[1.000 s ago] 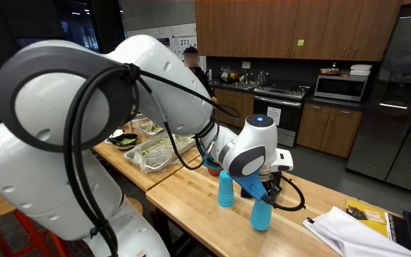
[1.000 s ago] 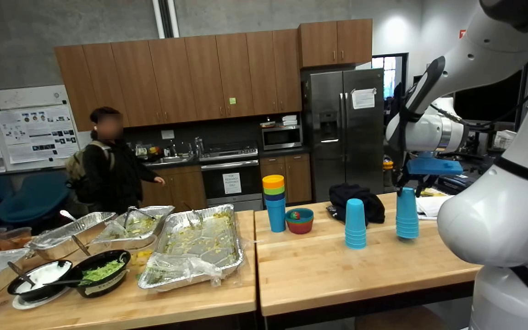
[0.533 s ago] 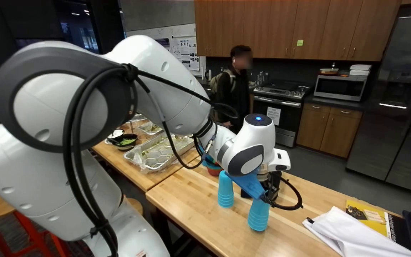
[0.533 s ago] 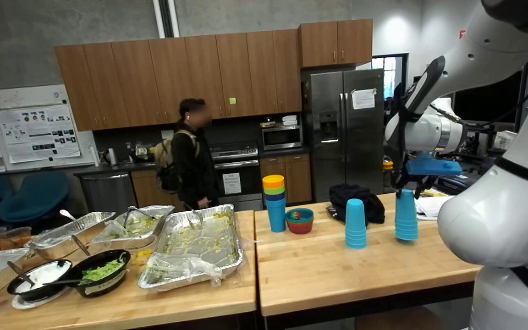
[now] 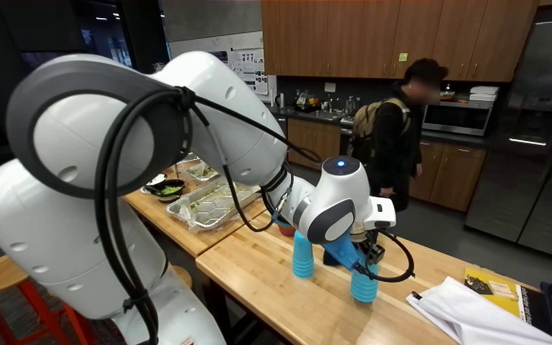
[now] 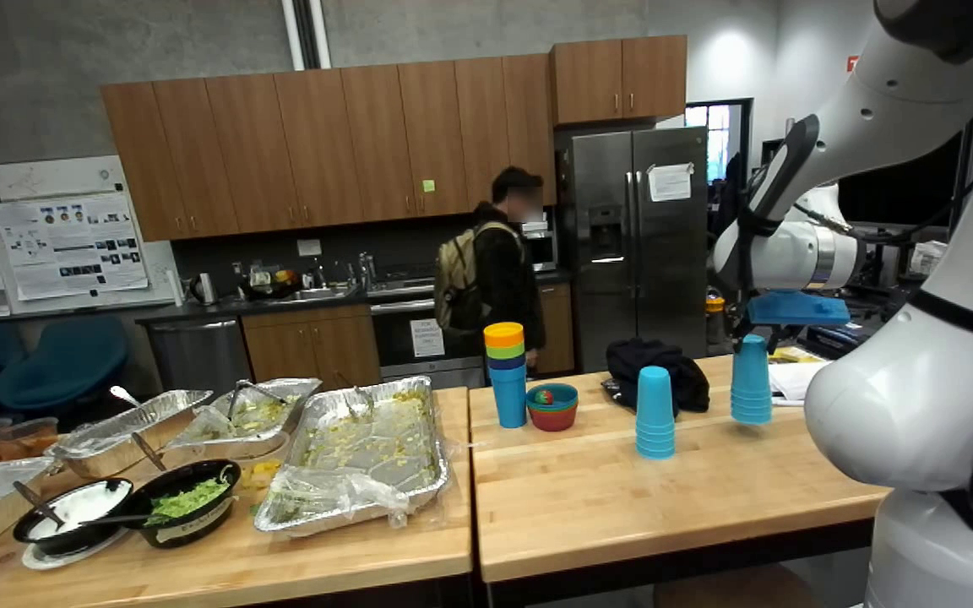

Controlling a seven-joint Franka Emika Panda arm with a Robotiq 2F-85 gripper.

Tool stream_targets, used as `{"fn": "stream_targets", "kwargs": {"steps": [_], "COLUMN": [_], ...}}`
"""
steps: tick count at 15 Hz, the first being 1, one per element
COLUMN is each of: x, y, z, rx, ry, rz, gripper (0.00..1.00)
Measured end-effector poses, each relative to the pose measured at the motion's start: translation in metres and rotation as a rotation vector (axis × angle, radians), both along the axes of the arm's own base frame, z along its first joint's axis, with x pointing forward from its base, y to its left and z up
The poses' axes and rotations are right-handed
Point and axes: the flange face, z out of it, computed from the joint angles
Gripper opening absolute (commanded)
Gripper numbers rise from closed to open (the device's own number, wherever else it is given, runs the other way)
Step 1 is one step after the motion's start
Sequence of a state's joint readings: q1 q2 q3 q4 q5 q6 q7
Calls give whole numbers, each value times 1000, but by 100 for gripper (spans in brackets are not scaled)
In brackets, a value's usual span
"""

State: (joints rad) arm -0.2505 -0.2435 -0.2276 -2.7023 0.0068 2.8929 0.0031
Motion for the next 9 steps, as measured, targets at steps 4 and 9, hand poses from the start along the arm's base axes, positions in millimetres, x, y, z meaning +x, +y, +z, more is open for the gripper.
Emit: {"fn": "stream_targets", "kwargs": {"steps": [4, 9], "x": [3, 6], "y": [-8, 18], "z": [-10, -30], "rx": [-32, 130], "ry": [-72, 79], "rz": [-52, 31], "gripper": [34, 34]}}
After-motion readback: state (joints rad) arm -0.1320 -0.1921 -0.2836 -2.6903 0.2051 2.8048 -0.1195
